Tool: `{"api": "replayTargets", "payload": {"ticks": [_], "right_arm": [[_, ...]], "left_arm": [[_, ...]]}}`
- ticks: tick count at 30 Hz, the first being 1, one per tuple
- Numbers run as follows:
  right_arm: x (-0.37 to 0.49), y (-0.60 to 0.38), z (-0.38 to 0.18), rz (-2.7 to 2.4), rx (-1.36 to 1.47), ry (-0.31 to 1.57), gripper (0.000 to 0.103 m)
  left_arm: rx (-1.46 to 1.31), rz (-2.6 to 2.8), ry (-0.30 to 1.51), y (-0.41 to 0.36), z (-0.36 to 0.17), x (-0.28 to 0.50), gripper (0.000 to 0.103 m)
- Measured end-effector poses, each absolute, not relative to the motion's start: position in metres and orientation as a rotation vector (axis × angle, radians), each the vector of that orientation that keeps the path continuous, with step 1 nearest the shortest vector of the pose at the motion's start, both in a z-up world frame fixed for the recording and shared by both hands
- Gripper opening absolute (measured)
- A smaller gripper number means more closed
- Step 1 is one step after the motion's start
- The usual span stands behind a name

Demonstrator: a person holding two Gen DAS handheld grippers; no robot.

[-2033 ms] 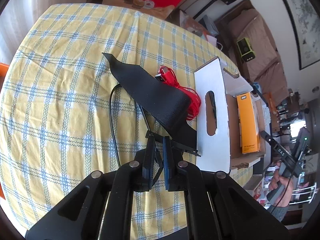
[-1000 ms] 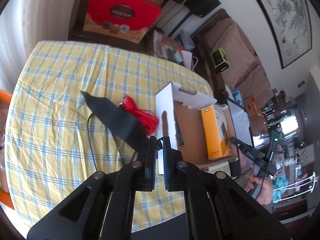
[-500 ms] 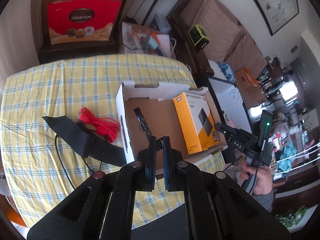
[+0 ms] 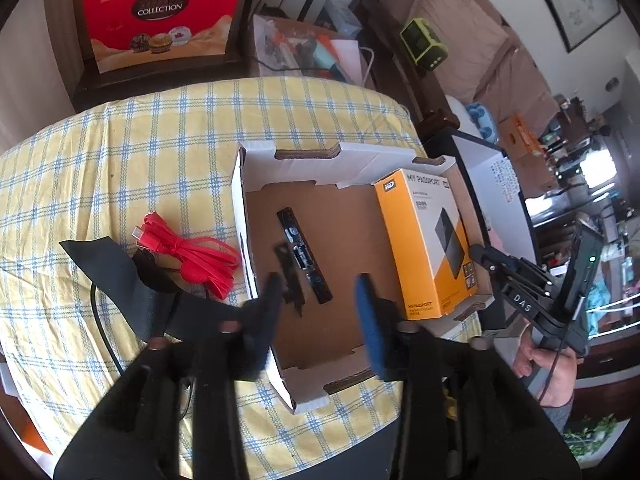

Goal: Organize objects
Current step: 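Carry the second connector into the cardboard box and open the left tool, then move the left tool back to the black cable by the strap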

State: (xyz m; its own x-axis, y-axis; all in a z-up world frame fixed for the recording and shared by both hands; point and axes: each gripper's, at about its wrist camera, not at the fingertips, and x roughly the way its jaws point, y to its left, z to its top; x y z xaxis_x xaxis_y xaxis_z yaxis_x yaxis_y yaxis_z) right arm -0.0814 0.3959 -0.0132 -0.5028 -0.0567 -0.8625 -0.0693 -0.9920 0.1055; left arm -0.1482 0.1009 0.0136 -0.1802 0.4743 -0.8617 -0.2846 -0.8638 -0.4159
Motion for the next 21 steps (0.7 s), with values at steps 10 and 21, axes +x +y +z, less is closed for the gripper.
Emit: {"api": "replayTargets", "payload": {"ticks": [10, 21], "right_arm": [[-0.081, 0.396, -0.013, 2.712, -1.559, 0.207, 0.022], [-0.077, 0.402, -0.015, 2.712, -1.557, 0.223, 0.025]], "left_arm": [[-1.490, 2.167, -0.301, 0.056, 0.050, -0.139, 0.077], [-1.636, 2.300, -0.302, -0.015, 0.001, -0.131, 0.081]]}}
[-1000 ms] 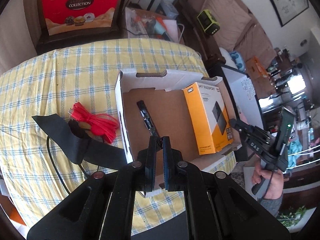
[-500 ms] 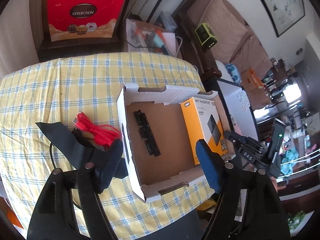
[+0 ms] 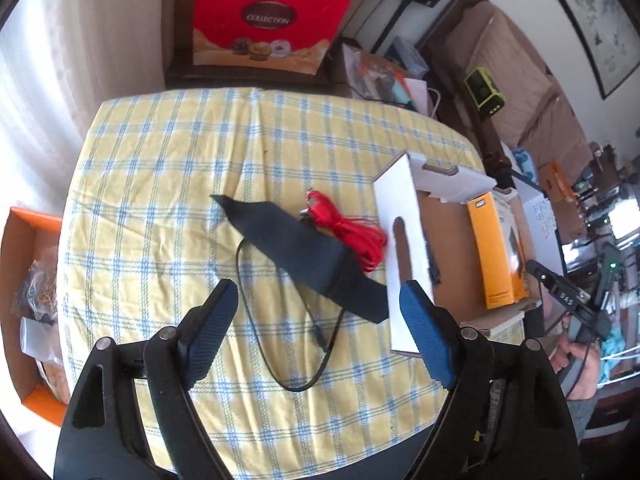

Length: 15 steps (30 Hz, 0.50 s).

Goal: Organize objects
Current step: 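Move the left tool back to the black cable by the strap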

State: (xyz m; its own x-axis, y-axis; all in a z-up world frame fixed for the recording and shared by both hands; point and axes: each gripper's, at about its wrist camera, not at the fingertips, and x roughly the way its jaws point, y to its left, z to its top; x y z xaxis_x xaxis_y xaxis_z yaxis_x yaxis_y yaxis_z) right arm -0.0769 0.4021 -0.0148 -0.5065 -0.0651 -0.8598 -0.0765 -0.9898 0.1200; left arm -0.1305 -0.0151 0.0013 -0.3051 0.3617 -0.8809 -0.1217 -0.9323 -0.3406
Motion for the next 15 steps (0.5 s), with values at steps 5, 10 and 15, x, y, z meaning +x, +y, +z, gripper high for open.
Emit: {"api": "replayTargets", "payload": {"ticks": [5, 10, 15], "right_arm": [[-0.076, 0.401, -0.014, 2.708, -1.558, 0.209, 0.025], [-0.077, 0.402, -0.014, 2.707, -1.559, 0.208, 0.025], [-0.077, 0.402, -0.014, 2.707, -1.560, 0.210, 0.025]], "left_arm": [[-1.680, 2.279, -0.312, -0.026, -0.020, -0.123, 0.080], [-1.722, 2.245, -0.291, -0.021, -0.035, -0.115, 0.079], [-1.766, 2.222, -0.251, -0.008, -0.048, -0.112, 0.079]]}}
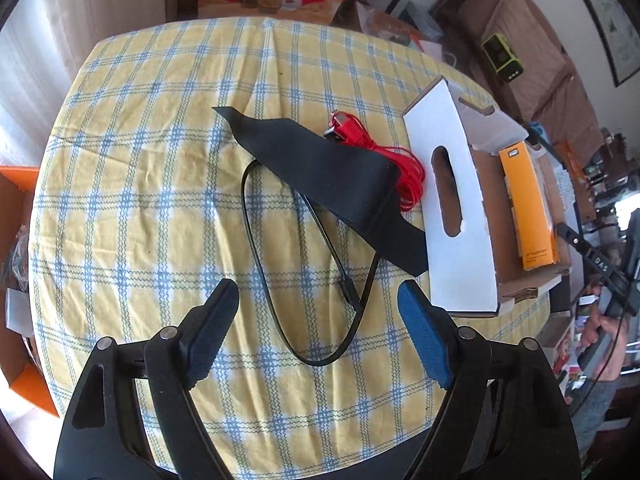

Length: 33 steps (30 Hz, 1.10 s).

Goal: Organize objects
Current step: 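Move the left tool back to the black cable by the strap, then close the left tool on the black cable near the strap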

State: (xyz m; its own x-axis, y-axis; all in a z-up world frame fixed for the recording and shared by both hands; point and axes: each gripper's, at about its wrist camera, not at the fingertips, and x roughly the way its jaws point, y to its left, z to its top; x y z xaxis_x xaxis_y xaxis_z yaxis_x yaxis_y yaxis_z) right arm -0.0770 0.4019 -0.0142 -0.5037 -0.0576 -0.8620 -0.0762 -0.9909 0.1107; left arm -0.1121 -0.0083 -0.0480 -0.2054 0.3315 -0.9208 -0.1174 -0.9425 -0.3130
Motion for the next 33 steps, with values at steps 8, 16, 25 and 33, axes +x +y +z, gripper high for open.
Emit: {"api": "replayTargets", "payload": {"ticks": [8, 16, 25, 33], "right_arm": [[-0.077, 0.402, -0.015, 2.707, -1.559, 0.212, 0.025], [-0.077, 0.402, -0.015, 2.706, -1.560, 0.210, 0.025], [-0.078, 0.403, -0.015, 2.704, -1.560, 0.223, 0.025], [-0.078, 0.402, -0.015, 2.702, -1.559, 0.216, 0.025]], "left_arm": [[-1.783, 2.280, -0.135, 0.004, -0.057, -0.108, 0.051], [-1.766, 2.246, -0.196, -0.009, -0.051, -0.102, 0.021], [-1.786, 2.223, -0.318, -0.034, -0.051, -0.104, 0.008], [-1.760, 2.227, -0.360, -0.009, -0.046, -0.114, 0.061]]}}
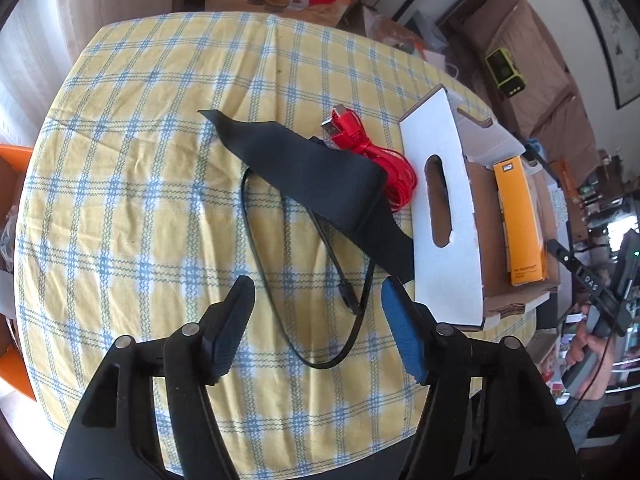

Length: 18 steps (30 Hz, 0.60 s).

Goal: Organize objects
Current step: 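Close the left tool on the black cable near the strap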

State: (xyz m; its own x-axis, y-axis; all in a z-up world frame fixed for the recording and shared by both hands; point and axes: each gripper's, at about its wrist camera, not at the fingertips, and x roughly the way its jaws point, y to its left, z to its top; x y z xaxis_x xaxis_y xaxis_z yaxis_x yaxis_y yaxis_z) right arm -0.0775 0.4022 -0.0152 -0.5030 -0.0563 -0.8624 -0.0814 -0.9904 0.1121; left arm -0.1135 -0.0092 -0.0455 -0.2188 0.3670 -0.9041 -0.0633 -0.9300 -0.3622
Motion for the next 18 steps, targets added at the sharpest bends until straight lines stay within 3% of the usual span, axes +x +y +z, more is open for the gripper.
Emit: {"api": "replayTargets", "payload": {"ticks": [2, 4, 5, 8, 10, 14, 18], "right_arm": [[-0.078, 0.403, -0.015, 2.701, -1.558, 0.216, 0.025], [-0.077, 0.404, -0.016, 2.699, -1.559, 0.218, 0.025], [-0.077, 0.404, -0.016, 2.700, -1.558, 0.220, 0.025], [-0.077, 0.404, -0.016, 2.701, -1.556, 0.220, 0.025], [-0.077, 0.404, -0.016, 2.702, -1.555, 0.222, 0.025], [-0.077, 0.404, -0.015, 2.702, -1.553, 0.225, 0.025], [-0.077, 0.404, -0.015, 2.702, -1.554, 0.230, 0.025]], "left_arm": [[-1.768, 2.250, -0.286, 0.002, -0.047, -0.115, 0.055], [-1.776, 2.264, -0.239, 0.009, -0.050, -0.116, 0.029], [-1.797, 2.253, -0.246, 0.010, -0.053, -0.116, 0.027], [-1.835, 2.259, -0.265, 0.011, -0.057, -0.118, 0.037], [-1.834, 2.236, -0.313, 0.012, -0.057, -0.118, 0.058], [-1.819, 2.232, -0.304, 0.023, -0.055, -0.117, 0.062], [-1.812, 2.274, -0.117, 0.044, -0.059, -0.111, 0.066]]}}
